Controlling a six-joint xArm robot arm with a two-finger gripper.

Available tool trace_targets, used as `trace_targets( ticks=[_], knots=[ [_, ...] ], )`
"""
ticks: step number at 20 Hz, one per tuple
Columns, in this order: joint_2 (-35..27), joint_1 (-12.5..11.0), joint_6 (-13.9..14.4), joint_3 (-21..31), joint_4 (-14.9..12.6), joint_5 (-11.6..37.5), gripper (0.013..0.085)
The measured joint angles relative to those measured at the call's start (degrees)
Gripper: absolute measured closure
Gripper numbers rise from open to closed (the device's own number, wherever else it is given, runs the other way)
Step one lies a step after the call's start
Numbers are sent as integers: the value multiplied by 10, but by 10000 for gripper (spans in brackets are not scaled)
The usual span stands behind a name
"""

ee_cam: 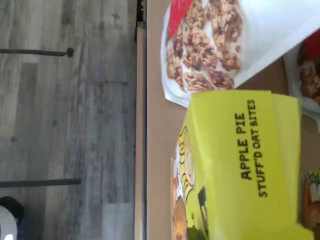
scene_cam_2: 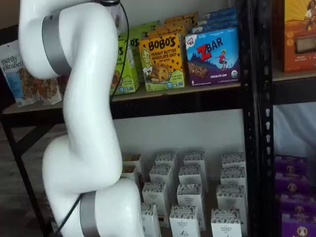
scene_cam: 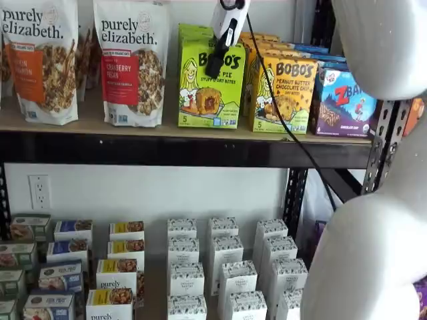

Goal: Pick the green box on the top shelf, the fourth from the left

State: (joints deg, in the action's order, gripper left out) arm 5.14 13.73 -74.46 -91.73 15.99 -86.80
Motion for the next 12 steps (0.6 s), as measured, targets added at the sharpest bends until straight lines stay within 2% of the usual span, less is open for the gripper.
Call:
trace_targets(
  ticks=[6, 12],
  knots=[
    [11, 12, 14, -1, -10, -18, 730],
    [42, 18, 23, 19, -5, -34, 730]
  ],
)
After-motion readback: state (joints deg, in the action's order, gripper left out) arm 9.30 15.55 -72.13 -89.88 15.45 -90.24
